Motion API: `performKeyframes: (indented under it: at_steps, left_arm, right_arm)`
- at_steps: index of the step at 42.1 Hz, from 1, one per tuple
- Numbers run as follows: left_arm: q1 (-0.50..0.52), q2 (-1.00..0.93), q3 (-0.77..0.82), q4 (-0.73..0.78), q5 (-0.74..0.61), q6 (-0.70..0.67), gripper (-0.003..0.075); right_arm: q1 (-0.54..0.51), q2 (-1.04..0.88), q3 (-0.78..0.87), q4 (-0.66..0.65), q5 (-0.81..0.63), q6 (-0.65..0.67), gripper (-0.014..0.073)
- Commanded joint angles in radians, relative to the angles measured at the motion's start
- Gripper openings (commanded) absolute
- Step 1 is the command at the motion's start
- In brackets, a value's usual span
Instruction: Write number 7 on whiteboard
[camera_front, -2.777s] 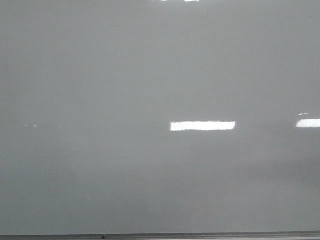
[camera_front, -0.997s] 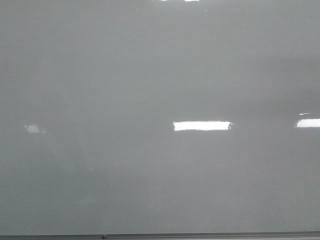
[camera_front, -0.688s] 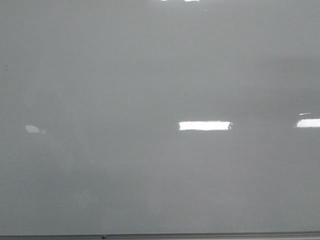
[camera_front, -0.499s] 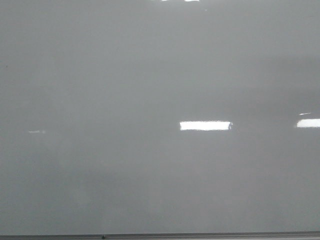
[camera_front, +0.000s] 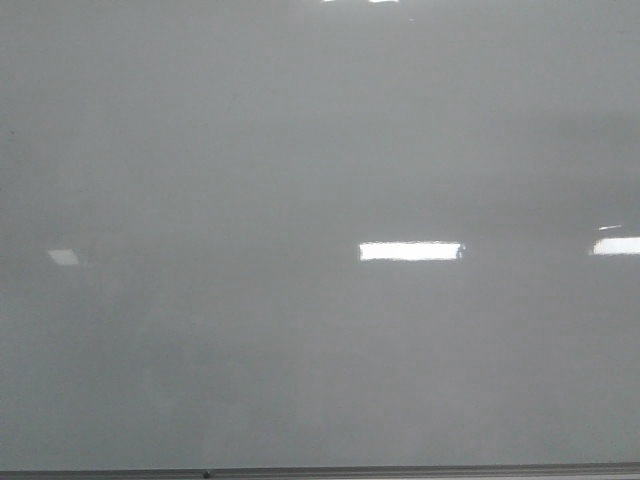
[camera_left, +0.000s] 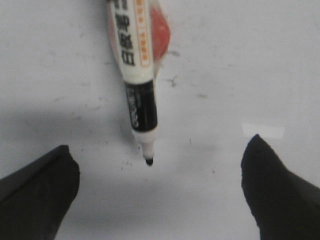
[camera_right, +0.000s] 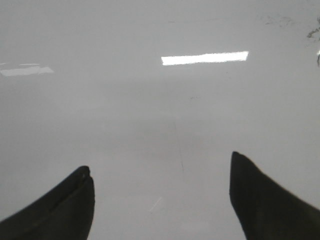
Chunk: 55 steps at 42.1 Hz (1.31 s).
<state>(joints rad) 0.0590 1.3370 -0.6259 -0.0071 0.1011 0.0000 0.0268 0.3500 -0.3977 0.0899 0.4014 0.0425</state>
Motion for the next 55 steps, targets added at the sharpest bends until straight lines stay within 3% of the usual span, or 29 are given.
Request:
performKeyframes:
  at_steps: [1,16,26,35,47,55]
  left_arm:
    - [0.002,0.025,-0.046,0.007,-0.153,0.0,0.062]
    - [0.002,0.104,-0.046,0.007,-0.309,0.0,0.0592]
    - [0.002,0.131,-0.046,0.007,-0.333,0.0,0.0288]
    - [0.002,0.126,-0.046,0.007,-0.328,0.0,0.0094]
    - [0.002,0.0,-0.046,0.007,-0.196,0.0,0.0041]
    - [-0.011,-0.122,-0.057,-0.006,0.029,0.0,0.0042]
  right_arm:
    - [0.0,0.015,-0.038,-0.009,-0.067,-0.005,0.0579]
    - [0.0,0.015,-0.038,-0.009,-0.065,-0.005,0.0579]
    - [0.0,0.015,-0.038,-0.009,-0.065,-0.005,0.0579]
    - [0.0,0.015,-0.038,-0.009,-0.065,-0.005,0.0579]
    - [0.0,0.015,-0.038,-0.009,-0.065,-0.005,0.0579]
    - [0.0,0.015,-0.038,-0.009,-0.064,-0.005,0.0579]
